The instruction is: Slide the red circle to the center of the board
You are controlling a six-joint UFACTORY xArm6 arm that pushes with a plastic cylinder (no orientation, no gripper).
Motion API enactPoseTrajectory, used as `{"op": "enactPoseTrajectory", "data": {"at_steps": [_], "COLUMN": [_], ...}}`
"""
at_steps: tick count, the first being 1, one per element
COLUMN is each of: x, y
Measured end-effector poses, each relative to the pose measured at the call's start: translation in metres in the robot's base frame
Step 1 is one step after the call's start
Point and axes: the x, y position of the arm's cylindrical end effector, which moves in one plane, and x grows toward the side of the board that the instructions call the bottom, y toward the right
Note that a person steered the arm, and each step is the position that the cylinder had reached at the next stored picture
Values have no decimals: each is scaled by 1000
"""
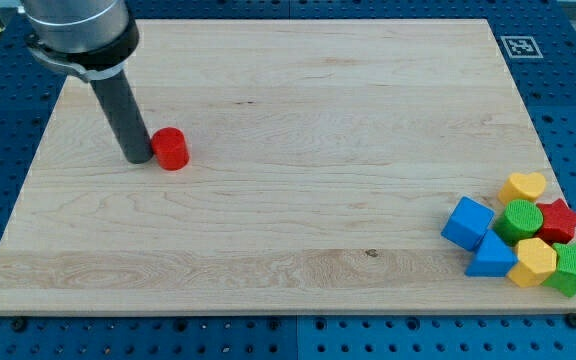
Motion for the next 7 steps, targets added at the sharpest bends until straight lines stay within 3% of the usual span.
{"op": "enactPoseTrajectory", "data": {"at_steps": [4, 7], "x": [30, -7], "y": [27, 34]}}
